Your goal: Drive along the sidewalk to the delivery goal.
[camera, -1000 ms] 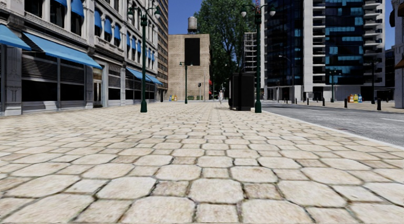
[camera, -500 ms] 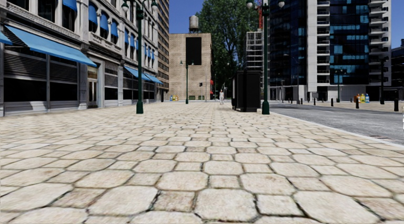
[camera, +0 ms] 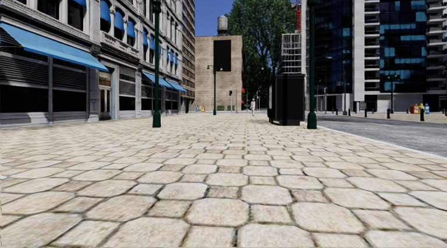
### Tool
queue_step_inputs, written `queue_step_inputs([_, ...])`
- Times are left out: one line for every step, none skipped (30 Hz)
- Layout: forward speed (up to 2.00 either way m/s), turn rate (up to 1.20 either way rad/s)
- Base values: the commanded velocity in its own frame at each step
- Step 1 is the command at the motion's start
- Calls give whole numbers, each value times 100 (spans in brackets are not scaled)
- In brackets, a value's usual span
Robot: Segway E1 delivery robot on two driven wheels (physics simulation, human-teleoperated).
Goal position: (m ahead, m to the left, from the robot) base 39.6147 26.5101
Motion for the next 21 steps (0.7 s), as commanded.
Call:
queue_step_inputs([200, 26])
queue_step_inputs([200, 26])
queue_step_inputs([200, 25])
queue_step_inputs([200, 25])
queue_step_inputs([200, 15])
queue_step_inputs([200, 9])
queue_step_inputs([200, 8])
queue_step_inputs([200, 7])
queue_step_inputs([200, 7])
queue_step_inputs([200, 5])
queue_step_inputs([200, 1])
queue_step_inputs([200, 0])
queue_step_inputs([200, 0])
queue_step_inputs([200, 0])
queue_step_inputs([200, 0])
queue_step_inputs([200, 0])
queue_step_inputs([200, 0])
queue_step_inputs([200, 0])
queue_step_inputs([200, 0])
queue_step_inputs([200, 0])
queue_step_inputs([200, 0])
